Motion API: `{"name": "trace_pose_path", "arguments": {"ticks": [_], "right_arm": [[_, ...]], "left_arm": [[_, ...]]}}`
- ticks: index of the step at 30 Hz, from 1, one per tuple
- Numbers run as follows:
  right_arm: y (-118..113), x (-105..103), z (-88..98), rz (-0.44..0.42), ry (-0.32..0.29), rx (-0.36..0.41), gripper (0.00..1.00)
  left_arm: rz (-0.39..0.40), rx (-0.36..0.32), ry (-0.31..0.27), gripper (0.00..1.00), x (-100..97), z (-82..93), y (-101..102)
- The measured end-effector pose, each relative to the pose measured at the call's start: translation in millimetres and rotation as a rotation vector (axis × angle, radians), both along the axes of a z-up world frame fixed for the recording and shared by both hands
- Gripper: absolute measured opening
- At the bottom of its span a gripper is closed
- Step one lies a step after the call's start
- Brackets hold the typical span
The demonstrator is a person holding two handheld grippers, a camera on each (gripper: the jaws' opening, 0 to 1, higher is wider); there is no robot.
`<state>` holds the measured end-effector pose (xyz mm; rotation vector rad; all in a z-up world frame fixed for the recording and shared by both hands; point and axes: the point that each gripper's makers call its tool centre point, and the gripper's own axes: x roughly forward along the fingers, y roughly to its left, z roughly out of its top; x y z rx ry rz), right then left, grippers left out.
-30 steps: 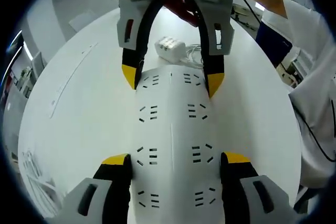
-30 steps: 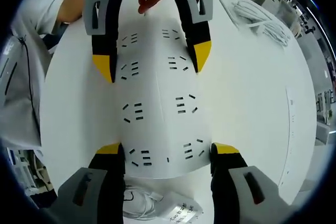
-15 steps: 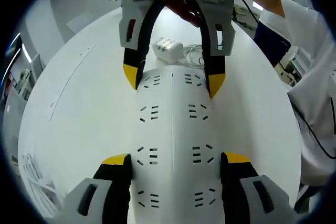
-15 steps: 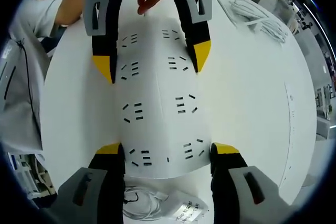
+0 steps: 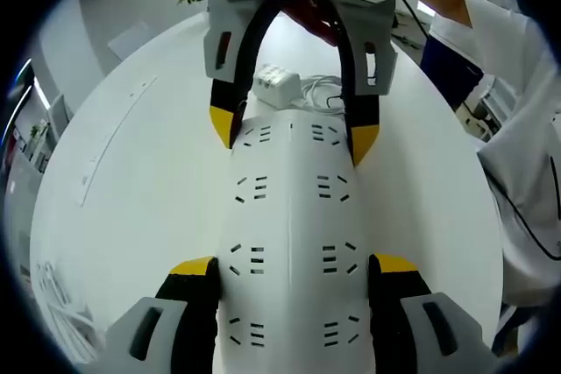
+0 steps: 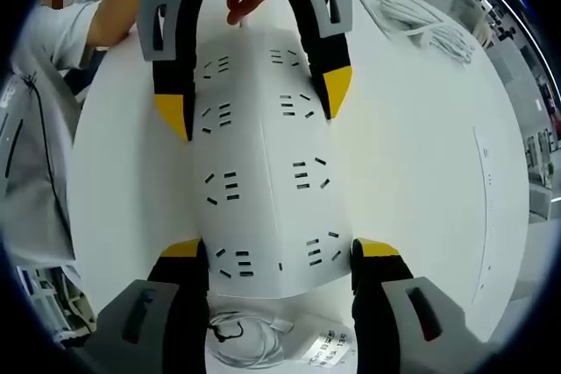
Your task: Straighten the power strip on the desk, plug the charger into it
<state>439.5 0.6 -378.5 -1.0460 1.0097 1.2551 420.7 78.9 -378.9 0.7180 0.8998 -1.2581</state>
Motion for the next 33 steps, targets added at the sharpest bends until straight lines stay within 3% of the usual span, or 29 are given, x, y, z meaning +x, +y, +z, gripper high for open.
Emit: {"name": "trace_pose_path", "arguments": {"ticks": [33], "right_arm": [[-4.0,-6.4,0.7,-0.063,0.002,-0.012,0.65]], "left_arm": [[-0.027,-0.01,-0.001,0.71,-1.2,1.1,-2.2]]}}
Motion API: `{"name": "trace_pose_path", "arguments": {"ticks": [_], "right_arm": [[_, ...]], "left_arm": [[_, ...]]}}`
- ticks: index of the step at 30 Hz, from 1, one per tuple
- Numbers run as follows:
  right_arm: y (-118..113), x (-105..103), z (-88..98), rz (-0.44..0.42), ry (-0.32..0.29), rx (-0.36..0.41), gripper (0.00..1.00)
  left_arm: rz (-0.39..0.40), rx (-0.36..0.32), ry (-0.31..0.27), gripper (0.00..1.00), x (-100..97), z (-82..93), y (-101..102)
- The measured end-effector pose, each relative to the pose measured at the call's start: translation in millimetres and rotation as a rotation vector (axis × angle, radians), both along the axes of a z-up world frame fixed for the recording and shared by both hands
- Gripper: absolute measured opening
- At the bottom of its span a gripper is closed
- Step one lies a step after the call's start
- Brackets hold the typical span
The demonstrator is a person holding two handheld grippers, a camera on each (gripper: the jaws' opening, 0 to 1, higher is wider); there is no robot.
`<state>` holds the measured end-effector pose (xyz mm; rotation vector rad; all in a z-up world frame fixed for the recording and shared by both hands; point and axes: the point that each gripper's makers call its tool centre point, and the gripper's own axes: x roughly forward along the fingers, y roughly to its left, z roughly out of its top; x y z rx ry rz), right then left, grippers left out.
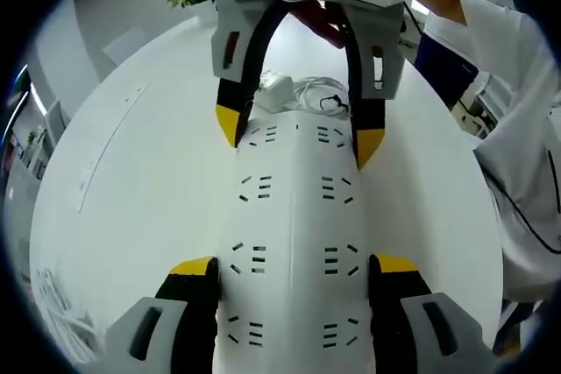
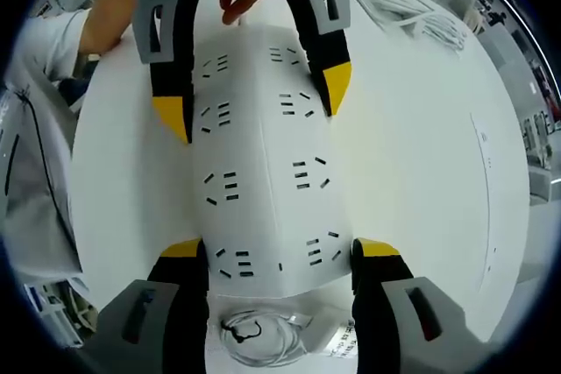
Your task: Straighten the power strip on the desk, plug the charger into it
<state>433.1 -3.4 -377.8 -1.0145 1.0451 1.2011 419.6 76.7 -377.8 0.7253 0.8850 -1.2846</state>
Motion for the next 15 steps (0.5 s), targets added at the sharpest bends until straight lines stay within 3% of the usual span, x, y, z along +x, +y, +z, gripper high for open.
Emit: {"name": "trace_pose_path", "arguments": {"ticks": [15], "right_arm": [[-1.4,-5.9,-0.3,-0.012,0.002,-0.011,0.65]], "left_arm": [[-0.003,0.0,0.0,0.71,-1.3,-0.3,-0.7]]}}
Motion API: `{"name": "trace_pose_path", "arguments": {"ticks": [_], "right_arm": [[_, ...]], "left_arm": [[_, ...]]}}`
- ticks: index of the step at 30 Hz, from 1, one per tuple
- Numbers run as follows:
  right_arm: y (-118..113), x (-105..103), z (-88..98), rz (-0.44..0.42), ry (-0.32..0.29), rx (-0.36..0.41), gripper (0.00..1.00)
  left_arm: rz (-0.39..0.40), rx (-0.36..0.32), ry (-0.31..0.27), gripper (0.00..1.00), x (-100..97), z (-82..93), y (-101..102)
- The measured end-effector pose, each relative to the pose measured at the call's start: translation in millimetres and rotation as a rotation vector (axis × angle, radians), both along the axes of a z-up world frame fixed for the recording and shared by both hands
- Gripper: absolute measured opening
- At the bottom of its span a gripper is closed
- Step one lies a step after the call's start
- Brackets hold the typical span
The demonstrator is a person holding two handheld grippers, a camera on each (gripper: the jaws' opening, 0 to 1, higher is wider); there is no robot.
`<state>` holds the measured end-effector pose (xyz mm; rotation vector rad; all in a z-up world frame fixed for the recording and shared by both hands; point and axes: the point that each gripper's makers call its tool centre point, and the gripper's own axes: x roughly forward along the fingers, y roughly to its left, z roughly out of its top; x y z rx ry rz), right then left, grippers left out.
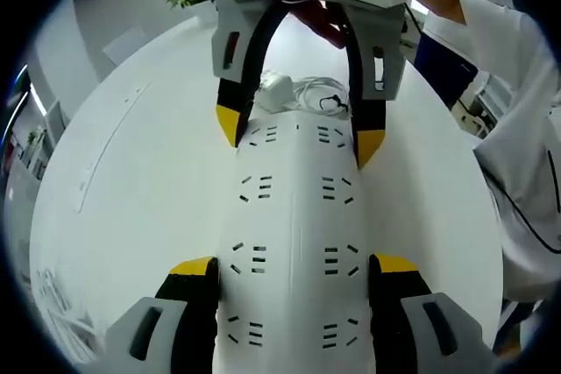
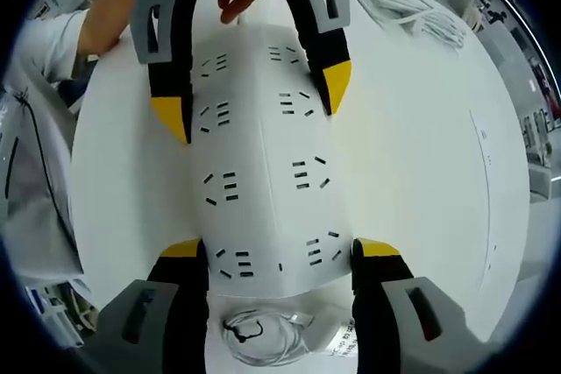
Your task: Straighten the power strip on the desk, plug the charger into it
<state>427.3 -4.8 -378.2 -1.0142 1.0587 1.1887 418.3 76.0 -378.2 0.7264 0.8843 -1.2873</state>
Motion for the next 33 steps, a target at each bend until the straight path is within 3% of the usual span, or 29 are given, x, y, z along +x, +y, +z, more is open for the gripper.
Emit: {"name": "trace_pose_path", "arguments": {"ticks": [20,24,26,33], "right_arm": [[-0.8,-2.5,-0.1,-0.009,0.0,0.019,0.66],[0.4,-0.8,1.9,-0.011,-0.01,0.094,0.66],[1.3,0.6,4.2,-0.054,-0.008,0.145,0.67],[-1.6,17.5,29.3,-0.215,-0.047,0.444,0.7]], "left_arm": [[-0.007,0.0,-0.001,0.71,-0.5,0.1,-0.7],[-0.007,0.0,0.0,0.71,0.4,0.4,-0.3],[-0.007,0.0,-0.001,0.71,1.1,0.5,-0.1],[-0.008,-0.002,-0.001,0.71,0.1,0.3,-0.4]]}}
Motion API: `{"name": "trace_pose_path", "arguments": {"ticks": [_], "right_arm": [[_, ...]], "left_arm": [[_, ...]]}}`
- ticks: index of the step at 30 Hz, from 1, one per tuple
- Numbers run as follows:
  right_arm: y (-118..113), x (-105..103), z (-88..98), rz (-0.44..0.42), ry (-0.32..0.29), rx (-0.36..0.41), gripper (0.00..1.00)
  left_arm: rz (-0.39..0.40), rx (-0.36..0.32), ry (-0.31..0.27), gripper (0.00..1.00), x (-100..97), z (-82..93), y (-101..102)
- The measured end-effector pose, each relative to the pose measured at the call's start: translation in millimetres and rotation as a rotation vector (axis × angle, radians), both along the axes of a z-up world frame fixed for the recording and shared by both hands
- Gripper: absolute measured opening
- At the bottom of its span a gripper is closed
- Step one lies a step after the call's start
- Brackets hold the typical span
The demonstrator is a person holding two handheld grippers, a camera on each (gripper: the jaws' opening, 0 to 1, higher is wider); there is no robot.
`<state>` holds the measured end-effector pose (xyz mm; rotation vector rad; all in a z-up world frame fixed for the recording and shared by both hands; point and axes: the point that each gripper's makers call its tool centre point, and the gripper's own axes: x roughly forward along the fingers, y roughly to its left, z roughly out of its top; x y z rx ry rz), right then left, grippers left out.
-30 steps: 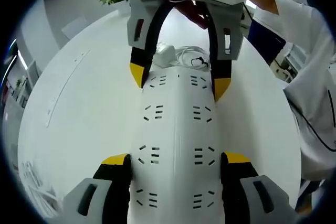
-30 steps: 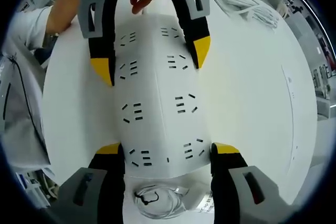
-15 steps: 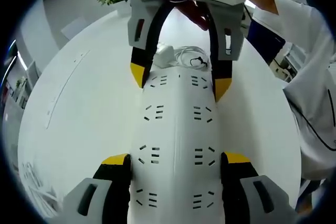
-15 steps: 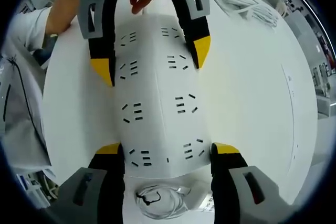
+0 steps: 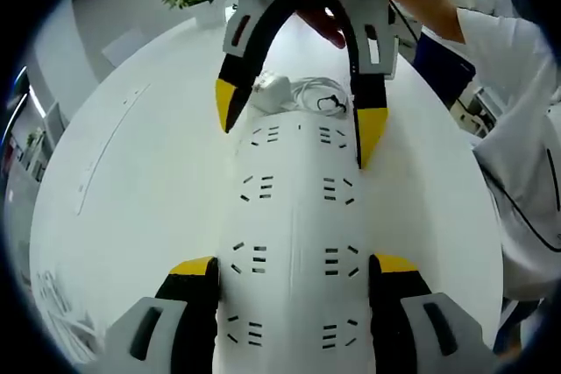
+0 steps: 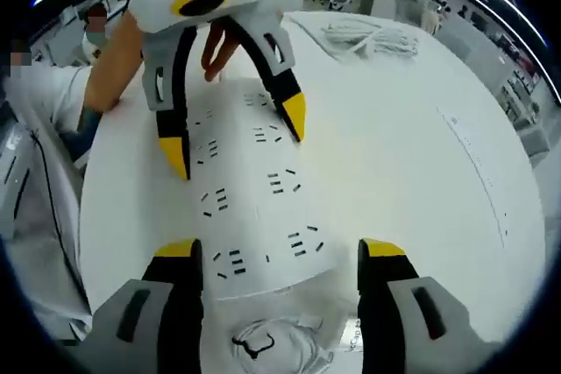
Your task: Straighten the power strip on the desk, plug the charger into it
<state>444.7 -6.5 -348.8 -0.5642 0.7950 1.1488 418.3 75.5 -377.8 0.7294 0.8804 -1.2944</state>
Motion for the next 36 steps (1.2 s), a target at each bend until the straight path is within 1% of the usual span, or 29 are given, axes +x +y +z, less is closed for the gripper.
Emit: {"name": "trace_pose_path", "arguments": {"ticks": [3,4,6,10,12,16,18,20,23,25,26,27,29,32,36], "right_arm": [[-6.0,5.5,17.6,-0.081,-0.045,0.159,0.7],[-8.0,6.1,21.1,-0.095,-0.057,0.19,0.7],[-15.2,7.7,32.1,-0.145,-0.106,0.291,0.7],[-30.1,12.2,42.0,-0.212,-0.187,0.405,0.7],[-37.9,14.1,46.0,-0.235,-0.227,0.446,0.67],[-55.4,18.5,45.1,-0.288,-0.276,0.495,0.66],[-62.9,21.8,40.2,-0.321,-0.277,0.513,0.67],[-68.0,24.9,32.1,-0.341,-0.283,0.51,0.68],[-73.9,32.7,23.3,-0.368,-0.318,0.521,0.64],[-78.2,38.7,18.2,-0.383,-0.329,0.521,0.62],[-79.7,41.3,13.7,-0.389,-0.324,0.513,0.61],[-79.6,41.4,11.6,-0.39,-0.322,0.512,0.61],[-79.2,42.6,11.9,-0.378,-0.351,0.51,0.59],[-76.9,43.2,9.6,-0.361,-0.374,0.49,0.55],[-71.0,42.0,6.1,-0.338,-0.382,0.489,0.55]], "left_arm": [[0.0,0.0,0.0,0.71,-0.4,-0.1,-0.1],[0.0,-0.001,0.0,0.71,-0.4,-0.1,-0.1],[0.0,-0.001,0.0,0.71,-0.6,-0.1,-0.1],[0.0,-0.002,0.0,0.71,-0.8,-0.1,-0.1],[0.0,-0.003,0.0,0.71,-0.9,-0.1,0.0],[0.0,-0.004,0.0,0.71,-0.9,0.1,0.2],[0.0,-0.005,0.0,0.71,-0.8,0.2,0.4],[0.0,-0.005,0.0,0.71,-0.8,0.3,0.6],[0.0,-0.005,0.0,0.71,-0.7,0.5,0.8],[0.0,-0.006,0.0,0.71,-0.5,0.5,0.9],[0.0,-0.006,0.0,0.71,-0.5,0.5,0.9],[0.0,-0.006,0.0,0.71,-0.4,0.4,0.9],[0.0,-0.006,0.0,0.71,-0.4,0.3,1.0],[0.0,-0.007,0.0,0.71,-0.5,0.1,1.1],[0.0,-0.008,0.0,0.71,-0.7,-0.2,1.3]]}}
